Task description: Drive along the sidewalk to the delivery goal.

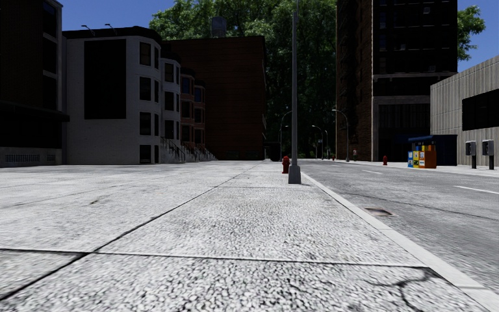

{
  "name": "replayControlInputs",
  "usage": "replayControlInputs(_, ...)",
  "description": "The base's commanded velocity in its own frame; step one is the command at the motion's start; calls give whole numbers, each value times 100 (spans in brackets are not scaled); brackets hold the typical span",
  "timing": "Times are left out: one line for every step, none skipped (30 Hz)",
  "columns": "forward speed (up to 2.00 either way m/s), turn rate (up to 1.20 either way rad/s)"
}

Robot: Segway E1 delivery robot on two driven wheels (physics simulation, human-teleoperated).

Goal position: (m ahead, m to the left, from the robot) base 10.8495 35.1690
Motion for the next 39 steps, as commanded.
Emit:
replayControlInputs(0,0)
replayControlInputs(0,0)
replayControlInputs(0,0)
replayControlInputs(0,0)
replayControlInputs(0,0)
replayControlInputs(0,0)
replayControlInputs(0,0)
replayControlInputs(0,0)
replayControlInputs(0,0)
replayControlInputs(0,0)
replayControlInputs(0,0)
replayControlInputs(0,0)
replayControlInputs(0,0)
replayControlInputs(0,0)
replayControlInputs(0,0)
replayControlInputs(0,0)
replayControlInputs(0,0)
replayControlInputs(0,0)
replayControlInputs(0,0)
replayControlInputs(0,0)
replayControlInputs(0,0)
replayControlInputs(0,0)
replayControlInputs(0,0)
replayControlInputs(0,0)
replayControlInputs(0,0)
replayControlInputs(0,0)
replayControlInputs(0,0)
replayControlInputs(0,0)
replayControlInputs(0,0)
replayControlInputs(0,0)
replayControlInputs(8,0)
replayControlInputs(35,0)
replayControlInputs(40,0)
replayControlInputs(31,0)
replayControlInputs(31,0)
replayControlInputs(23,0)
replayControlInputs(12,0)
replayControlInputs(8,0)
replayControlInputs(7,0)
